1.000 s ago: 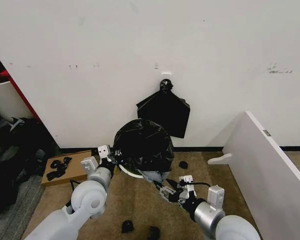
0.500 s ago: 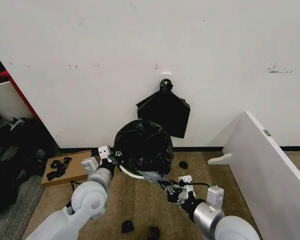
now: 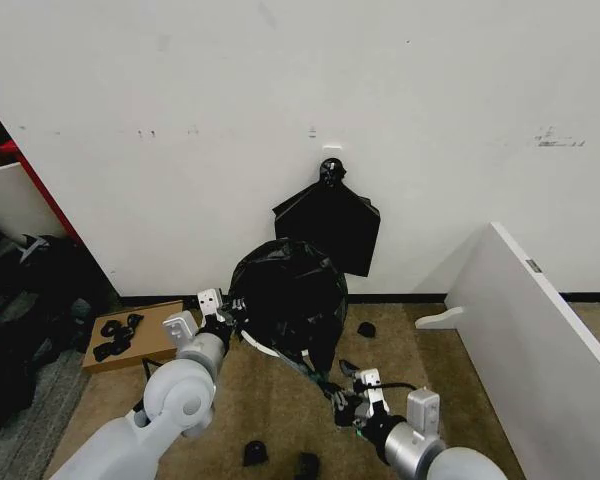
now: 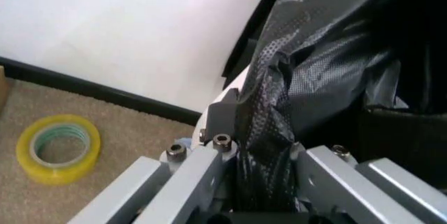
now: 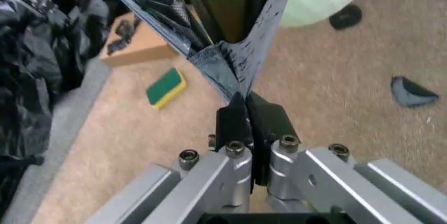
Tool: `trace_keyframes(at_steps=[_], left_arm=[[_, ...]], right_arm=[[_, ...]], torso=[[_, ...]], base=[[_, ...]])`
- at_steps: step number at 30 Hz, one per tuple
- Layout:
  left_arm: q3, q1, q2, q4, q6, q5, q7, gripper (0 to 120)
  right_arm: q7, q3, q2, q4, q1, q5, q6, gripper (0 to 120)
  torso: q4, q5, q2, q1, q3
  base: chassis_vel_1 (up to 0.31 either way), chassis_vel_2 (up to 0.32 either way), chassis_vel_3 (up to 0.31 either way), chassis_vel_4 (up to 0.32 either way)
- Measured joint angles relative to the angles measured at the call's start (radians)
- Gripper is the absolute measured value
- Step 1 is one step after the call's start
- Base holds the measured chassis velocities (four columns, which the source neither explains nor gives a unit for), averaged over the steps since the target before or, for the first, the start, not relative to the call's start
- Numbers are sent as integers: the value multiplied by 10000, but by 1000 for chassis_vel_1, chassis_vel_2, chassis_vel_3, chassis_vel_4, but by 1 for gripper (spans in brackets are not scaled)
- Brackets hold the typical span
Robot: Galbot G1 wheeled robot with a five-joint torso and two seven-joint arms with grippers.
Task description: Place the garbage bag over the trash bin.
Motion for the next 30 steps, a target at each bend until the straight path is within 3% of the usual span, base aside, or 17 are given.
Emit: trace_keyframes(at_steps=[12,22,30], left_arm=[[6,109,21,-417,209,-714,-214,1],[106,48,21,-789,544,-1615,-505,1],[297,-375,-304,-186,422,-1653,-590,1]], right_arm=[[49,-676,685,-1118,1037,-167,-177,0],[298,-1213,629,-1959,2362,-286,-241,0],[357,-1202,531,-1867,2349,-417,-252,0]], torso=[[1,-1,-2,0,0],[1,1,-2,1,1],[0,-2,-2,0,1]], base=[[0,0,0,0],[0,0,0,0],[0,0,0,0]])
